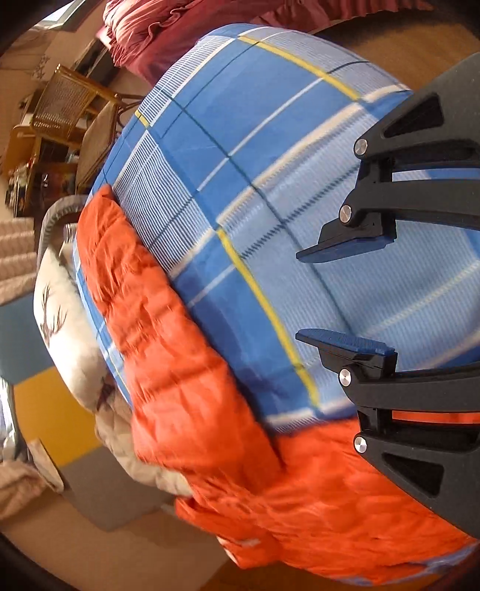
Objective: Fold large clothes
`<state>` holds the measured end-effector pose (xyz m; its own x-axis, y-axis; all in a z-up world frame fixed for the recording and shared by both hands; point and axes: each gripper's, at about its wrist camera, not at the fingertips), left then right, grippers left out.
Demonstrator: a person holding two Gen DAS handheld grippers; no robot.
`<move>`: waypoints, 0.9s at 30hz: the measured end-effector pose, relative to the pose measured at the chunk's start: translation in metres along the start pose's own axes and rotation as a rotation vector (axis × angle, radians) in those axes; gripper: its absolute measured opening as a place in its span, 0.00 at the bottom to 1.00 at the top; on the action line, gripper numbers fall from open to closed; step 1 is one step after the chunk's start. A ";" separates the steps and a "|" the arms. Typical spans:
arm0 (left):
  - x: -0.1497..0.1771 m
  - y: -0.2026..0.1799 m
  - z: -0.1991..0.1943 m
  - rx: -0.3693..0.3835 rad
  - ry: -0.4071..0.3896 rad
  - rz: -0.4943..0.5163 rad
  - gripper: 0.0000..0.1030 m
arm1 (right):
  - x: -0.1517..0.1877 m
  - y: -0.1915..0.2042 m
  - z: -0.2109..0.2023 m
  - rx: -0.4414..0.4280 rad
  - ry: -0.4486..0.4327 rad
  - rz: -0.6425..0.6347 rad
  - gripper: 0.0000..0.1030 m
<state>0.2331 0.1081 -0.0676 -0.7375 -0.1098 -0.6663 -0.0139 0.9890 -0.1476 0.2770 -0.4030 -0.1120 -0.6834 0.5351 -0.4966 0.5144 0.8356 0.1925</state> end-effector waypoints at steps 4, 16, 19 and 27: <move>-0.015 -0.013 0.030 -0.053 0.025 -0.042 0.79 | -0.030 -0.013 0.027 0.052 0.001 0.060 0.36; -0.030 -0.020 0.085 -0.142 0.064 -0.118 0.80 | -0.117 -0.043 0.082 0.106 -0.047 0.232 0.36; -0.031 -0.024 0.089 -0.147 0.062 -0.098 0.82 | -0.133 -0.040 0.093 0.118 -0.060 0.247 0.36; -0.030 -0.027 0.097 -0.153 0.067 -0.080 0.84 | -0.162 -0.029 0.113 0.190 -0.088 0.186 0.14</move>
<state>0.3208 0.0753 -0.1148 -0.7731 -0.1865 -0.6062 -0.1728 0.9816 -0.0816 0.4317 -0.5279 -0.1321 -0.5253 0.6572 -0.5406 0.7204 0.6816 0.1286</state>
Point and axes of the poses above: each gripper's, at about its wrist camera, not at the fingertips, and z roughly the way its jaws point, y to its left, x to its underside
